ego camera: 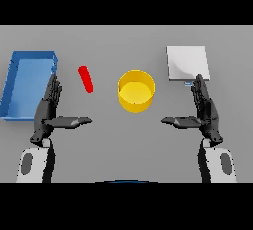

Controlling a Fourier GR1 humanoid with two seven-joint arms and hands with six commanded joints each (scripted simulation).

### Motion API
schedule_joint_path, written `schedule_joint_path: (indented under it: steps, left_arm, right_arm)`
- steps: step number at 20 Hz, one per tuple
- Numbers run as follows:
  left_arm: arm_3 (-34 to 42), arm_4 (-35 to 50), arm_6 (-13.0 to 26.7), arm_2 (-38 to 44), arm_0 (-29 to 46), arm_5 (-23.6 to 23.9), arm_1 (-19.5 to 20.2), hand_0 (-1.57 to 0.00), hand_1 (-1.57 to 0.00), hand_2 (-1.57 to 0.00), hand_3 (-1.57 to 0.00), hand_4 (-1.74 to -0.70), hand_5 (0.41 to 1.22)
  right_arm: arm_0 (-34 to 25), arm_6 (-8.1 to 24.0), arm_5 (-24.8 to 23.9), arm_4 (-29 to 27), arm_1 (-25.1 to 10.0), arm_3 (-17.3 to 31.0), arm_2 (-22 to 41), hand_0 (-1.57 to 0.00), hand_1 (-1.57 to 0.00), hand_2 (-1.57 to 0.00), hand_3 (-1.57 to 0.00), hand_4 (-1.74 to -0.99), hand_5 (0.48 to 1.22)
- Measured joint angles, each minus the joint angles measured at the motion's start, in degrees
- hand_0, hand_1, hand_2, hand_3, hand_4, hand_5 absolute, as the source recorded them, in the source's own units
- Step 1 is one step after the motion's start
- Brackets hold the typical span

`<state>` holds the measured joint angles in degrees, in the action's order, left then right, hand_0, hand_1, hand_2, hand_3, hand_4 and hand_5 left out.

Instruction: Pick up the red beaker and tilt it to pour out 1 green nut into yellow bowl. Pick up the yellow bowl and place it on the metallic measuring scale.

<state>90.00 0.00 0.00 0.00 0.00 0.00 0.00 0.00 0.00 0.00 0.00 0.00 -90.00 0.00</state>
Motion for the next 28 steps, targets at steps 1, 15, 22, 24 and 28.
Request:
schedule_joint_path:
  steps: [1, 15, 22, 24, 28]
  left_arm:
    - [0.0, 0.0, 0.1, 0.0, -0.1, 0.1, 0.0, 0.00, 0.00, 0.00, 0.00, -1.15, 0.599]
    - [6.6, -7.1, 3.8, -5.4, 4.1, -1.1, 4.0, 0.00, 0.00, 0.00, 0.00, -1.16, 0.602]
    - [-5.2, -10.3, 1.0, -5.3, -4.1, 0.4, 2.8, 0.00, 0.00, 0.00, 0.00, -1.23, 0.629]
    - [-8.7, -11.0, 0.2, -4.4, -7.6, 1.1, 3.2, 0.00, 0.00, 0.00, 0.00, -1.24, 0.641]
    - [-16.4, -10.8, -2.6, -2.7, -12.5, 1.5, 2.9, 0.00, 0.00, 0.00, 0.00, -1.27, 0.673]
  right_arm:
    - [-0.2, 0.1, -0.1, 0.0, 0.0, 0.1, 0.0, 0.00, 0.00, 0.00, 0.00, -1.167, 0.599]
    - [4.3, -4.3, -4.7, 14.9, -3.9, -5.1, 5.9, 0.00, 0.00, 0.00, 0.00, -1.199, 0.603]
    - [4.3, -5.5, -3.3, 13.7, -3.9, -5.1, 6.1, 0.00, 0.00, 0.00, 0.00, -1.260, 0.633]
    - [4.2, -5.6, -2.9, 12.8, -4.1, -5.3, 5.5, 0.00, 0.00, 0.00, 0.00, -1.273, 0.632]
    - [4.2, -6.0, -2.9, 13.2, -4.3, -5.5, 5.8, 0.00, 0.00, 0.00, 0.00, -1.274, 0.635]
